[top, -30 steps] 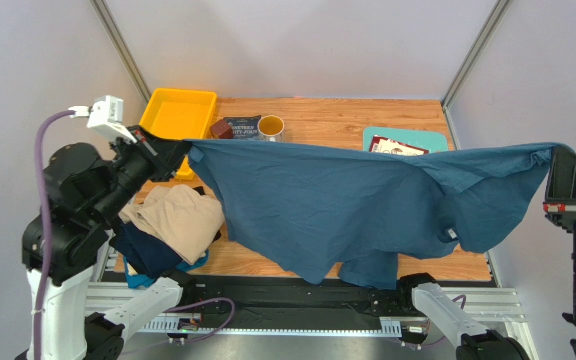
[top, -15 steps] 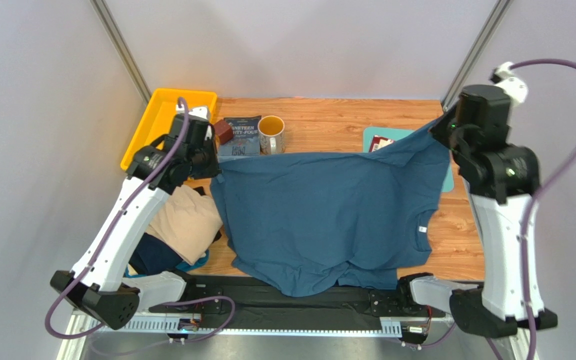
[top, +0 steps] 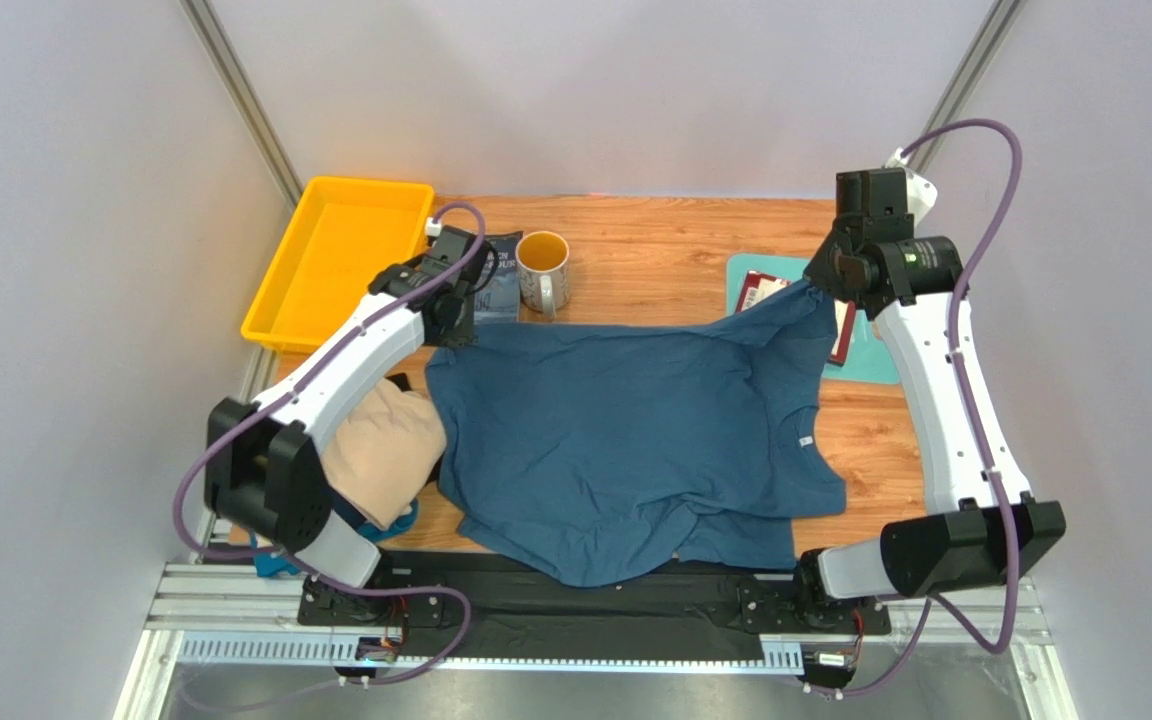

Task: Fold and stack the t-shirts
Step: Flatten out the tshirt, then fold the flattened tshirt in 1/3 of the way

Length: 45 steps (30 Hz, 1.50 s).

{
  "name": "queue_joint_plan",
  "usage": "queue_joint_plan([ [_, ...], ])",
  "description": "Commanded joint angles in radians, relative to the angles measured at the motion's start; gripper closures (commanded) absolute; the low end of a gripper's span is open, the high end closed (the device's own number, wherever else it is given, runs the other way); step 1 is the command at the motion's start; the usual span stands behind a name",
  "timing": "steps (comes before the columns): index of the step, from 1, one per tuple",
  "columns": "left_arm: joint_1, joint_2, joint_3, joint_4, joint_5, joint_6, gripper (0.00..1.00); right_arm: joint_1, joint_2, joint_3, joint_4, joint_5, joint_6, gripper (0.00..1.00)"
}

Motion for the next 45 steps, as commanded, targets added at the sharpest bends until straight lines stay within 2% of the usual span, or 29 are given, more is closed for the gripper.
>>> queue_joint_plan([
  [1,0.006,0.076,0.07,0.129,-0.028,0.075,1.0,-0.023,0.039,0.016,0.099,-0.011,-0.037,1.0],
  [8,0.047,0.245,0.221,0.129,-0.023,0.121,1.0,-0.09,0.141,0.062,0.124,-0.046,-0.067,1.0],
  [16,0.075,0.397,0.365,0.14,-0.015,0.192,1.0,-0.106,0.282,0.169,0.13,-0.075,-0.113,1.0],
  [23,0.077,0.465,0.39,0.111,0.092,0.216,1.0,-0.106,0.342,0.22,0.11,-0.095,-0.146,1.0],
  [30,0.075,0.362,0.282,0.097,0.113,0.221,1.0,-0.106,0.301,0.192,0.041,-0.181,-0.176,1.0],
  [37,0.074,0.236,0.207,0.022,0.302,0.209,1.0,-0.106,0.183,0.066,0.012,-0.276,-0.147,1.0],
  [45,0.07,0.231,0.141,-0.096,0.38,0.184,1.0,-0.106,0.12,-0.05,-0.051,-0.363,-0.129,1.0],
])
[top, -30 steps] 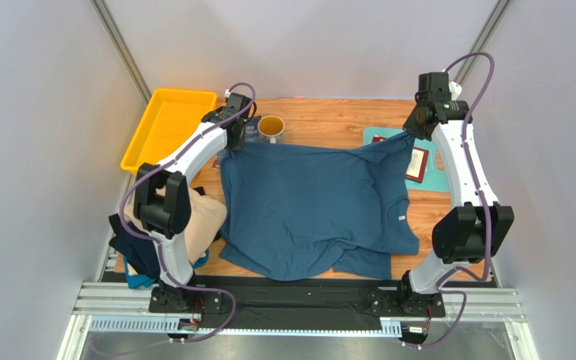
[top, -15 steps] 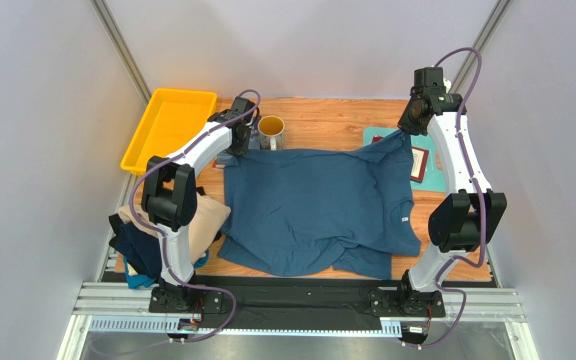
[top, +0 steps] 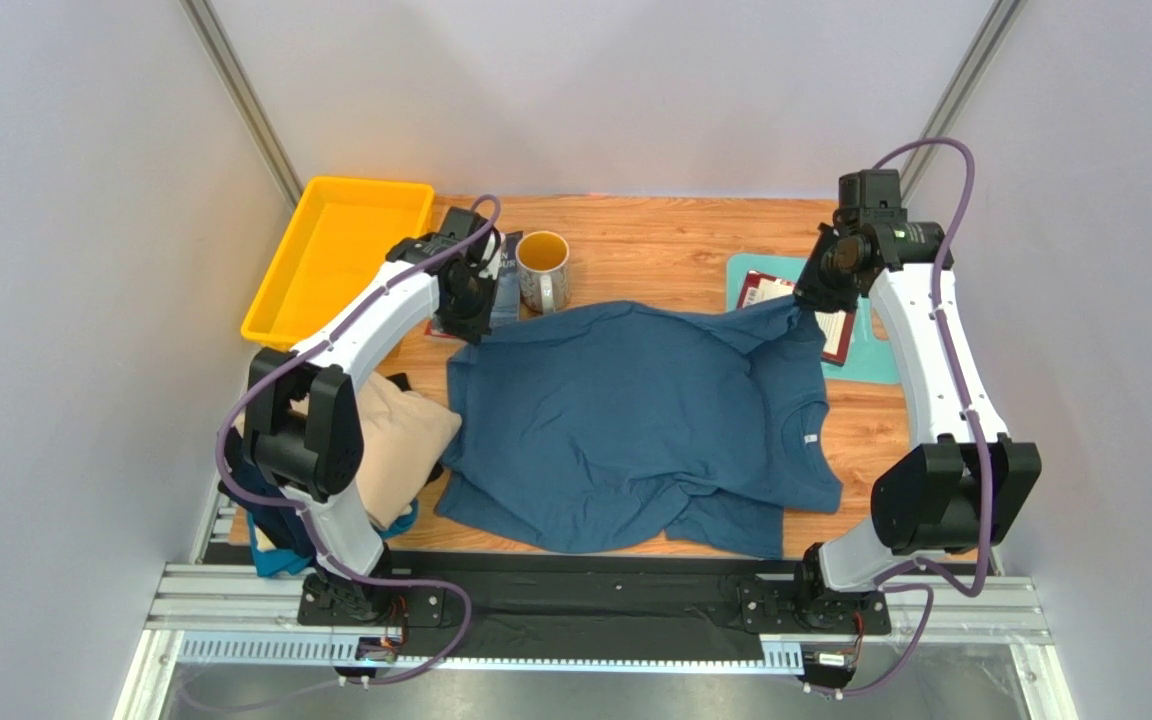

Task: Fold and stack the t-shirts
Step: Fold the flattened tshirt in 1/3 of the way

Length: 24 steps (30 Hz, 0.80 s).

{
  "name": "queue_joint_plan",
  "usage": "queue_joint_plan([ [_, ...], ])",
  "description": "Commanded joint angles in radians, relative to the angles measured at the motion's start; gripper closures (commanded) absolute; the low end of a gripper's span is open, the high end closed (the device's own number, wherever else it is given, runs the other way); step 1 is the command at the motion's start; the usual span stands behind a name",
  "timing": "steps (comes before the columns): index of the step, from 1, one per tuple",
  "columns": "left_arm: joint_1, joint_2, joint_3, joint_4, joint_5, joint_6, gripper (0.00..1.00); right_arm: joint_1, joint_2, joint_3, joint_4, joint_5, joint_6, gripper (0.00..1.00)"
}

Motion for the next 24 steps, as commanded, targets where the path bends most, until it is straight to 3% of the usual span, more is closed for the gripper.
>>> queue_joint_plan([
  [1,-0.001,0.011,-0.012,-0.106,0.055,-0.016,1.0,-0.001,-0.025,-0.031,-0.043,-0.081,0.007,1.0],
  [8,-0.001,0.061,-0.014,-0.211,0.046,-0.045,1.0,-0.001,-0.022,-0.084,-0.113,-0.04,0.0,1.0],
  [17,0.0,0.0,-0.054,-0.205,-0.011,-0.017,1.0,-0.108,-0.112,-0.202,-0.117,-0.024,0.003,1.0],
  [24,0.0,0.096,-0.03,-0.237,0.021,-0.025,1.0,-0.113,-0.08,-0.288,-0.12,-0.067,0.03,1.0],
])
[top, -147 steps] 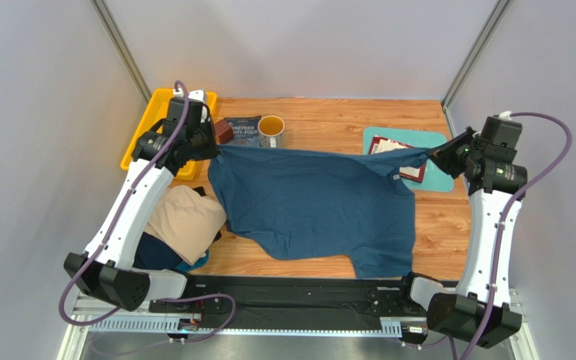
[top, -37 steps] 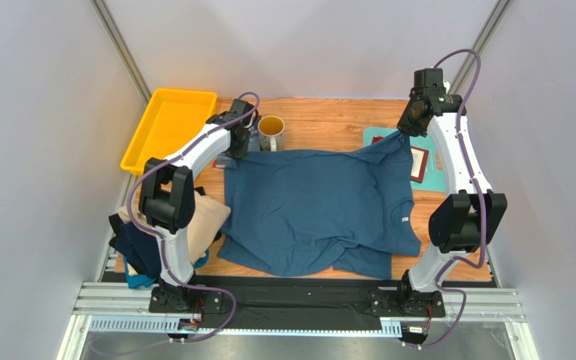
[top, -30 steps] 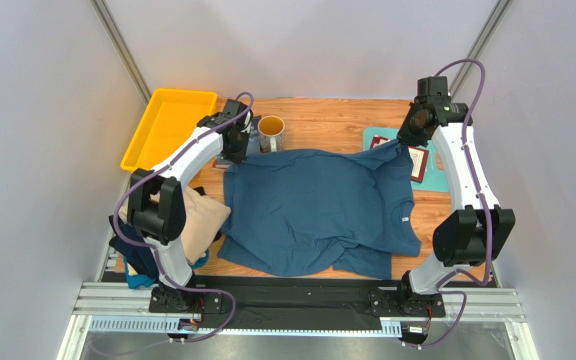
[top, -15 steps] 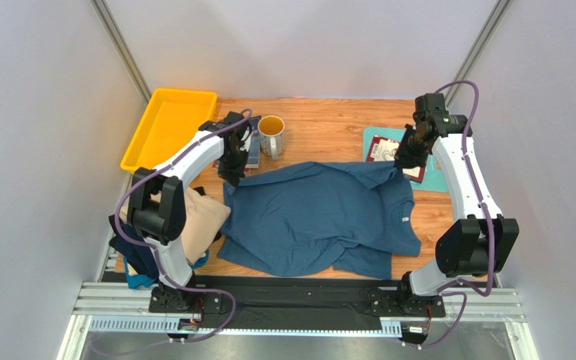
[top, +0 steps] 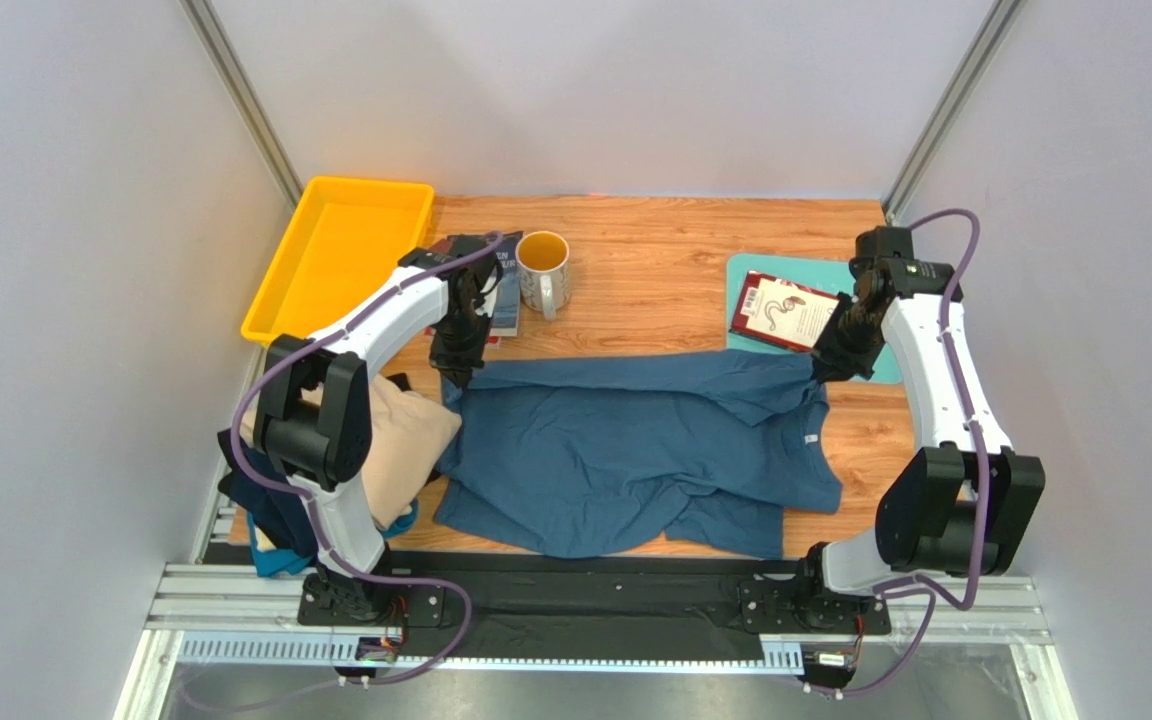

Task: Fold and stack the t-shirts
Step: Fold the flattened tshirt in 1/3 of the way

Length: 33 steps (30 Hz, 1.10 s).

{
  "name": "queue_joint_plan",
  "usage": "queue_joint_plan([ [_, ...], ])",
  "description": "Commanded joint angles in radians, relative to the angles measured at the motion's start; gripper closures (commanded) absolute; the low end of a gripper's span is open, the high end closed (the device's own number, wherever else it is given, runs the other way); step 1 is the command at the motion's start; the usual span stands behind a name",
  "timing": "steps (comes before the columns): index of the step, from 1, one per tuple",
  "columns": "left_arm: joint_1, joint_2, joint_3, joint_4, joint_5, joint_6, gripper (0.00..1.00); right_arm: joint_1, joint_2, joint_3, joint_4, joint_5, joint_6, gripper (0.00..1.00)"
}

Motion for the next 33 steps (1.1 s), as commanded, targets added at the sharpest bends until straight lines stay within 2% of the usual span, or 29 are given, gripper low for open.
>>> queue_joint_plan([
  [1,0.001,0.059,0.03,-0.051,0.017,0.005,1.0,0.0,0.012,-0.05,0.017,-0.046,0.024,1.0],
  [4,0.001,0.143,0.089,-0.097,0.003,0.008,1.0,-0.001,0.048,-0.07,0.03,-0.063,0.035,1.0],
  [5,0.001,0.168,0.096,-0.105,-0.003,-0.001,0.98,-0.001,0.059,-0.07,0.028,-0.068,0.037,0.94],
  [6,0.001,0.171,0.099,-0.111,-0.004,-0.007,0.9,0.0,0.068,-0.072,0.025,-0.071,0.032,0.87],
  [8,0.001,0.171,0.097,-0.123,-0.013,-0.029,0.77,0.0,0.085,-0.072,0.013,-0.076,0.026,0.83],
  [13,0.001,0.159,0.063,-0.136,-0.059,-0.04,0.72,-0.001,0.079,-0.079,0.007,-0.038,0.023,0.81],
  [14,0.001,0.163,0.06,-0.139,-0.072,-0.04,0.65,-0.001,0.087,-0.076,0.005,-0.036,0.018,0.74],
  [16,0.001,0.171,0.06,-0.149,-0.084,-0.044,0.63,-0.001,0.102,-0.056,-0.01,-0.031,0.011,0.67],
  [17,0.001,0.172,0.062,-0.151,-0.093,-0.046,0.58,-0.001,0.111,-0.053,-0.012,-0.028,0.011,0.59],
  [23,0.001,0.092,0.063,-0.117,-0.096,-0.069,0.57,-0.001,0.076,0.031,-0.004,-0.01,-0.005,0.49],
  [24,0.001,0.074,0.063,-0.096,-0.092,-0.069,0.54,-0.001,0.056,0.049,-0.002,-0.011,-0.005,0.46],
  [28,0.001,0.051,0.105,-0.077,-0.072,-0.058,0.52,0.011,0.058,0.126,0.011,-0.112,-0.026,0.44],
  [33,0.001,0.125,0.165,-0.102,-0.014,-0.066,0.52,0.097,0.104,0.142,0.008,-0.218,-0.035,0.44],
])
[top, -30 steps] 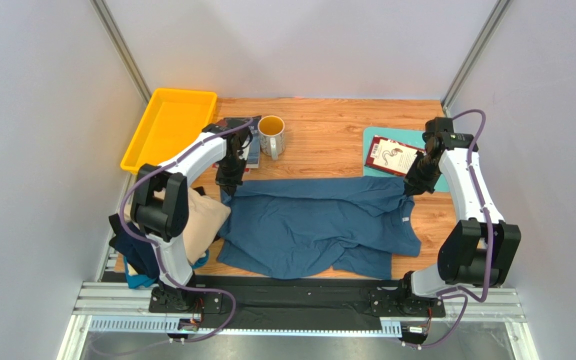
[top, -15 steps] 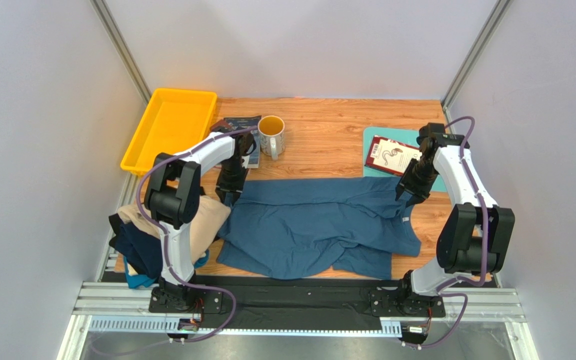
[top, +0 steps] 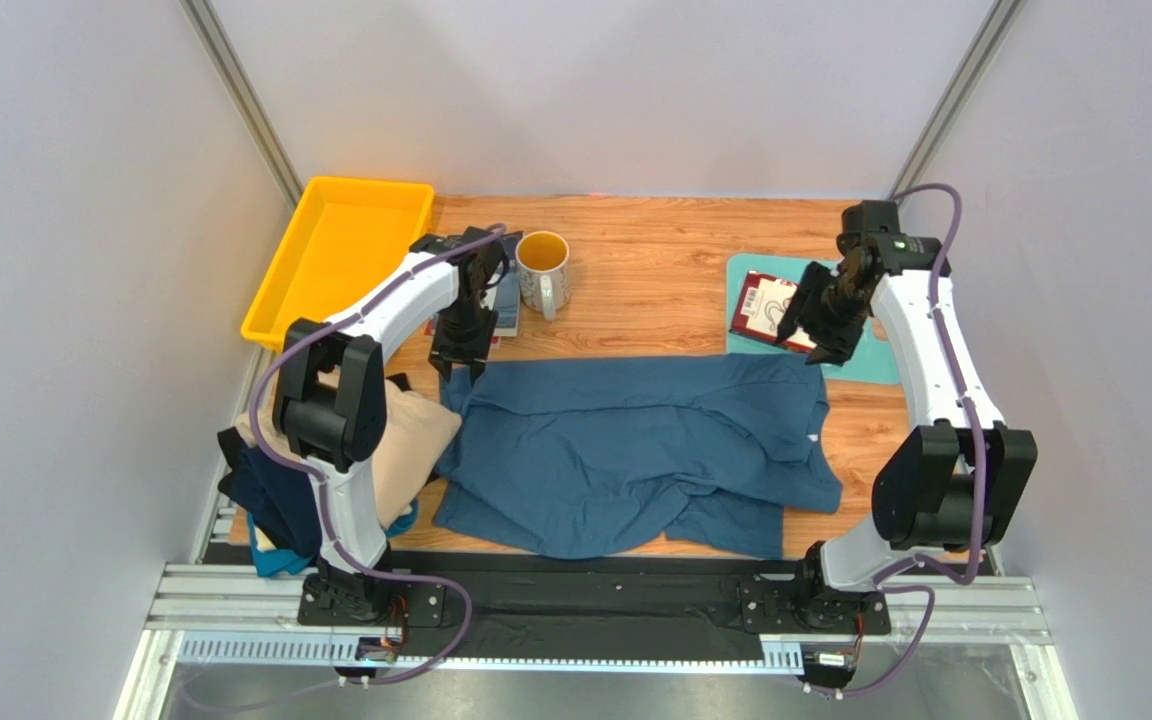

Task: Fold and stack the t-shirts
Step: Fold the flattened tshirt in 1/3 of the way

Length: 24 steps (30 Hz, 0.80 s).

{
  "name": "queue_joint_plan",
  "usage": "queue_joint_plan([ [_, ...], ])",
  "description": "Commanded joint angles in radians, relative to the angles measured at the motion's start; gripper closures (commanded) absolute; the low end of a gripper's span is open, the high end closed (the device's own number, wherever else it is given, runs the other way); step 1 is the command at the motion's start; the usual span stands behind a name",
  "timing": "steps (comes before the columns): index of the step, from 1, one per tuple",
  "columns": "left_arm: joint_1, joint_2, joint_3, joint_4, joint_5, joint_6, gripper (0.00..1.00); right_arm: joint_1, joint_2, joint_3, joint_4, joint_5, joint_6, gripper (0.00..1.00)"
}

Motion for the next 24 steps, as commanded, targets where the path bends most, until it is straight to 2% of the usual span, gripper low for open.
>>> queue_joint_plan([
  [1,0.001,0.031,0.056,-0.001,0.069,-0.021,0.52,0.106,0.037,0.014,0.004,-0.116,-0.029,0.43],
  [9,-0.001,0.049,0.05,0.044,0.086,-0.004,0.51,0.128,0.1,-0.07,0.092,0.011,-0.003,0.42],
  [14,0.001,0.105,0.085,0.074,0.043,0.0,0.51,0.1,0.195,-0.023,0.134,0.039,0.013,0.43],
  [18,0.001,0.16,0.126,0.065,0.034,0.003,0.51,0.097,0.296,0.04,0.093,0.089,-0.007,0.44],
  [24,0.001,0.25,0.117,0.053,0.04,0.01,0.53,0.096,0.388,0.037,0.091,0.129,-0.006,0.45],
])
